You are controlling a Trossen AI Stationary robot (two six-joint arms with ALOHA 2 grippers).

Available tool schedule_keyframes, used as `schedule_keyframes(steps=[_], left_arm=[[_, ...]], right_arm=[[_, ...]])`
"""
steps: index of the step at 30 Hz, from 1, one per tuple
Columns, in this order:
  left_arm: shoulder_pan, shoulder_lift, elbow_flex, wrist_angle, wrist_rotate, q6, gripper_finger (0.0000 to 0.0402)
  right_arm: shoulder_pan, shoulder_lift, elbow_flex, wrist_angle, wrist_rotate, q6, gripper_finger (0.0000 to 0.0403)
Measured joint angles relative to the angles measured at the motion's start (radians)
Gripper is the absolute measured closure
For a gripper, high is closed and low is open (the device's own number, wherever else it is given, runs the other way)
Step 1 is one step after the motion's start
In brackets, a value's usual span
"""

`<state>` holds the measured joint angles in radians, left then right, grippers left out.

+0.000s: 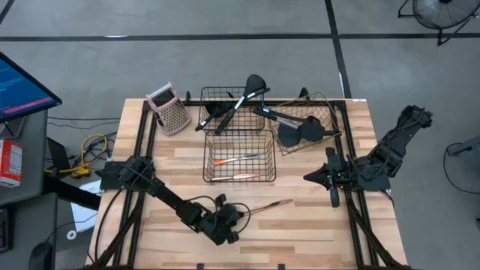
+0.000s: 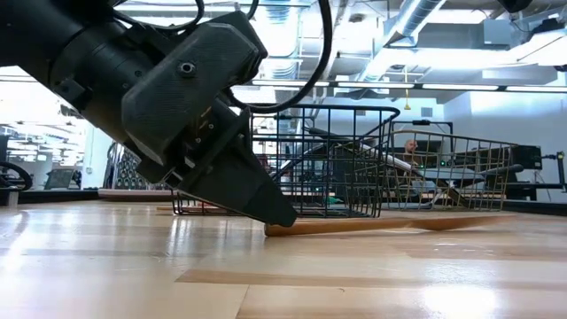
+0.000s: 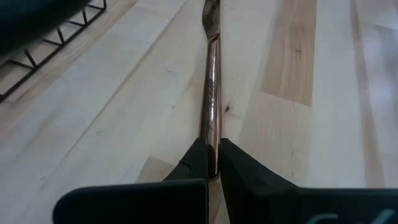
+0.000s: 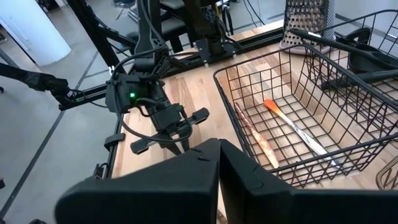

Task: Pick & Place Kitchen Items
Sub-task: Put the table knife into the bottom wire basket

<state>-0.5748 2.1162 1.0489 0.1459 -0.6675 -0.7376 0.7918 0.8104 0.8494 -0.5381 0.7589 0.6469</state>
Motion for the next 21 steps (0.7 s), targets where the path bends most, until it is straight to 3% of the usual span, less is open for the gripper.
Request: schedule_keyframes(steps=[8, 13, 21], left_arm=[[0.000, 0.000, -0.001, 0.003, -0.006, -0.062, 0.0401], [0.000, -0.003, -0.002, 0.003, -0.005, -0.082, 0.0401], [0.001, -0.003, -0.002, 0.004, 0.003, -0.086, 0.0401]], right_arm=[[-0.003, 0.040, 0.000, -0.098, -0.007, 0.031, 0.0403], [-0.001, 0.122, 0.000, -0.137, -0.097, 0.001, 0.0395], [-0.001, 0.344, 0.000, -0.222, -0.208, -0.180, 0.0317]])
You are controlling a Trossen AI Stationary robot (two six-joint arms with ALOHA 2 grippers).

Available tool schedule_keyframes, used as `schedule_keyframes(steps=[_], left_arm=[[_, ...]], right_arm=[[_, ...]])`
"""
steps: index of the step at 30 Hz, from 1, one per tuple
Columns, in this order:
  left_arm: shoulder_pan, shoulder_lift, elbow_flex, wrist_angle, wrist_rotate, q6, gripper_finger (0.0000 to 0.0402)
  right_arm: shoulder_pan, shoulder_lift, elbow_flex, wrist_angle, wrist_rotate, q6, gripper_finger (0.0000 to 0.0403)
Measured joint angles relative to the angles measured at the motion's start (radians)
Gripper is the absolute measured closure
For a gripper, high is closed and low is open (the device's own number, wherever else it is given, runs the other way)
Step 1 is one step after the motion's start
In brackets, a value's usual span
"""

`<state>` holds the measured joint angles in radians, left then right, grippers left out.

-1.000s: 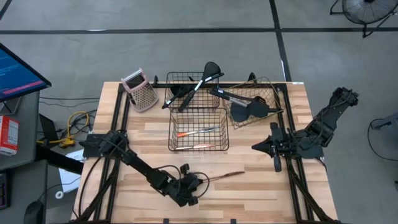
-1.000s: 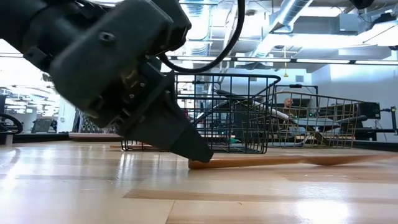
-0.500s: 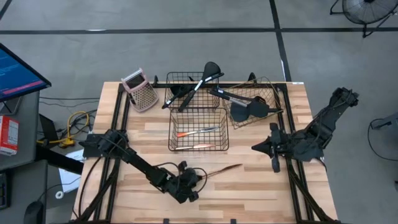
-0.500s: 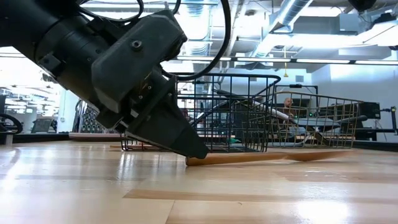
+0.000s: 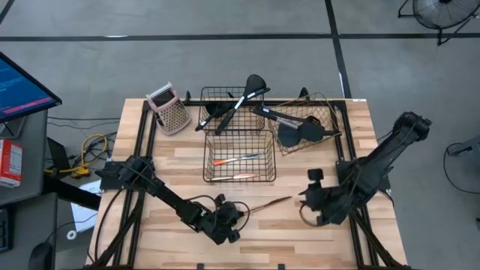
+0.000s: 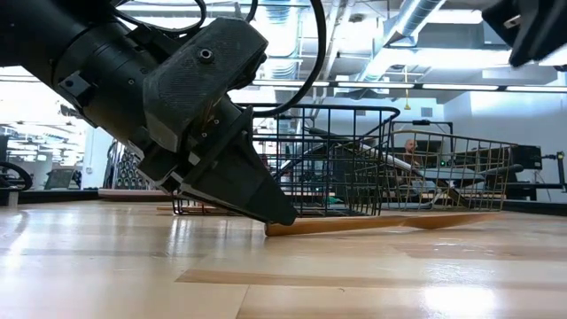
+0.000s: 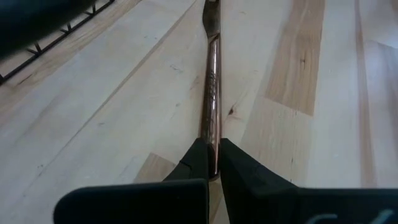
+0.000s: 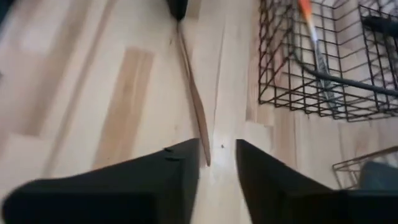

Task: Pick & Place Kitchen Items
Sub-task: Put the table knife into the bottom wire basket

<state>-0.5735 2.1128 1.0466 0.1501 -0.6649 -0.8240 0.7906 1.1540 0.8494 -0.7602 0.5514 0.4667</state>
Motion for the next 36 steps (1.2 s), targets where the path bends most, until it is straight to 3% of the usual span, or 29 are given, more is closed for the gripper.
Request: schedule_keyframes(steps=[6, 11, 26, 36], left_arm=[[0.000, 0.000, 0.000, 0.002, 0.003, 0.000, 0.0401], [0.000, 0.000, 0.000, 0.005, 0.006, 0.001, 0.0401], [-0.001, 0.000, -0.001, 0.012, 0.008, 0.003, 0.0402], [0.004, 0.000, -0.001, 0.019, 0.015, 0.003, 0.0401]], right_arm=[[-0.002, 0.135, -0.020, 0.051, 0.007, -0.141, 0.0223], [-0.001, 0.195, -0.120, 0.279, 0.009, -0.190, 0.0175], [-0.107, 0.208, -0.511, 0.886, -0.018, -0.255, 0.0193], [-0.189, 0.228, -0.629, 1.051, -0.064, -0.309, 0.0208]])
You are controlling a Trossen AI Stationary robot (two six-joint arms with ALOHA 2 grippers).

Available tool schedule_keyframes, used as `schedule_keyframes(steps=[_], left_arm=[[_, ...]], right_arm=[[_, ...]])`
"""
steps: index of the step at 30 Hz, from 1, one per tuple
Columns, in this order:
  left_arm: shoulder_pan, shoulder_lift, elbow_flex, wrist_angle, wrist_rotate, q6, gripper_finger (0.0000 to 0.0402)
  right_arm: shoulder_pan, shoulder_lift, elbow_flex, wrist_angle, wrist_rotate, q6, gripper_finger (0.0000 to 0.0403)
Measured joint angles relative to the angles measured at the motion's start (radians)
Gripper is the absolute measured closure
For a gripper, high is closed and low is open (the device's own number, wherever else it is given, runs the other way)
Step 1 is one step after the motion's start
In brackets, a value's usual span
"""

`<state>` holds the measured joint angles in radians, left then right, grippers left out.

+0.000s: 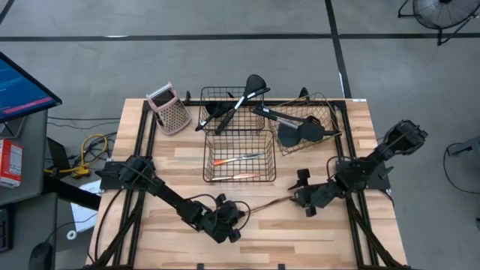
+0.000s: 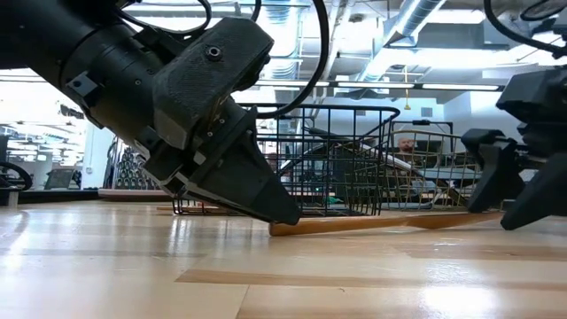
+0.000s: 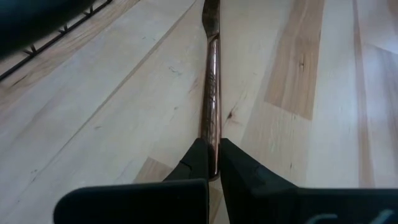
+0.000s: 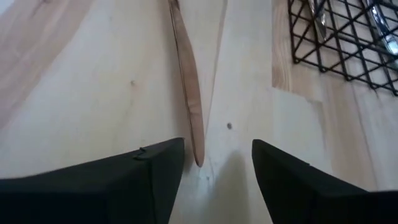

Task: Pick & Place Kitchen Items
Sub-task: Put the table knife into the bottom wire basket

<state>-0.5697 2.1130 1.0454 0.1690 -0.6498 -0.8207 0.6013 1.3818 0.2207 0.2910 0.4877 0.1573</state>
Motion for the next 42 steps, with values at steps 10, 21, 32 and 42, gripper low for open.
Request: schedule_keyframes(steps=[10, 21, 32, 42], left_arm=[[0.006, 0.001, 0.000, 0.015, 0.013, 0.000, 0.0401], [0.006, 0.001, -0.002, 0.050, 0.004, 0.008, 0.0400], [-0.013, -0.011, -0.019, 0.144, 0.013, 0.239, 0.0309], [0.021, -0.017, -0.060, 0.163, -0.003, 0.182, 0.0262]], right_arm=[[-0.033, 0.164, -0.017, 0.223, -0.033, -0.033, 0.0274], [-0.041, 0.193, -0.012, 0.254, -0.045, -0.048, 0.0391], [-0.041, 0.196, 0.013, 0.226, -0.054, -0.038, 0.0396], [-0.042, 0.200, 0.046, 0.189, -0.060, -0.030, 0.0400]])
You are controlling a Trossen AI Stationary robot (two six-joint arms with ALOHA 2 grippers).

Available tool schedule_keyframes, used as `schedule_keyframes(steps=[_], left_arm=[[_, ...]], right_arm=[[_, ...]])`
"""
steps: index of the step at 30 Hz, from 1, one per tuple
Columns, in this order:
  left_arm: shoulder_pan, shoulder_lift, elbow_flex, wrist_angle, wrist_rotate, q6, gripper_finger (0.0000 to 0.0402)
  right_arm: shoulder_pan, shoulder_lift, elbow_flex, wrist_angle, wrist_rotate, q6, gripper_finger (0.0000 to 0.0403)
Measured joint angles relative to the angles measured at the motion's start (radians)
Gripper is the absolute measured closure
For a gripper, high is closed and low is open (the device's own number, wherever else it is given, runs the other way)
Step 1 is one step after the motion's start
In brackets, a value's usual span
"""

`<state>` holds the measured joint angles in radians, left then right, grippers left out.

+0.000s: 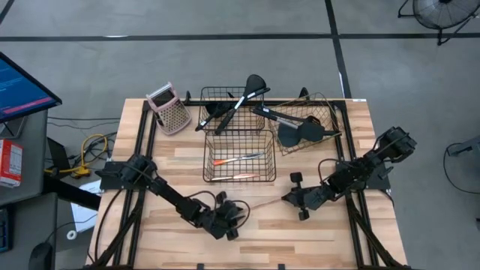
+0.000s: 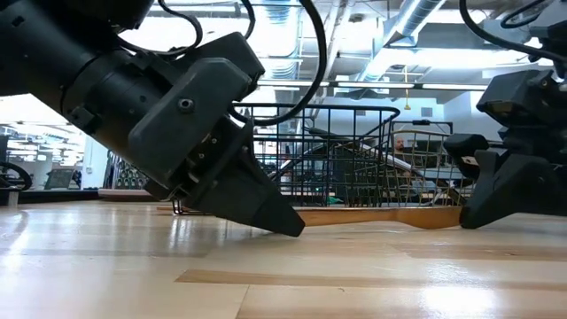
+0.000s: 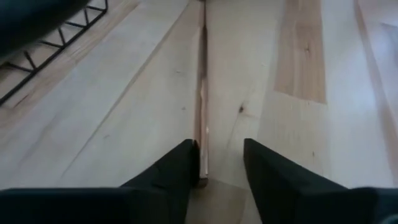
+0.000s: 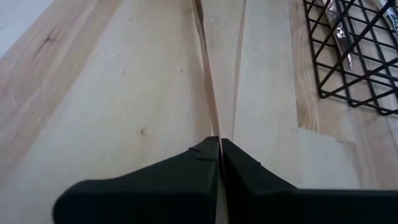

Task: Pick & Place Kitchen Items
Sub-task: Put the table knife into the bottom wire basket

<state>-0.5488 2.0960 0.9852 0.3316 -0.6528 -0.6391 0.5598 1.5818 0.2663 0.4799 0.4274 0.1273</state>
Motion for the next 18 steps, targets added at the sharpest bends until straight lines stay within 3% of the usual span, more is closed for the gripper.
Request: schedule_keyframes(steps=[9, 18], left_arm=[[0.047, -0.002, -0.001, -0.009, 0.014, -0.021, 0.0385], [0.034, -0.021, 0.001, -0.015, 0.049, 0.032, 0.0400]], right_arm=[[0.000, 0.001, 0.008, -0.007, 0.000, 0.001, 0.0400], [0.011, -0.032, 0.021, -0.021, -0.016, 0.056, 0.0387]])
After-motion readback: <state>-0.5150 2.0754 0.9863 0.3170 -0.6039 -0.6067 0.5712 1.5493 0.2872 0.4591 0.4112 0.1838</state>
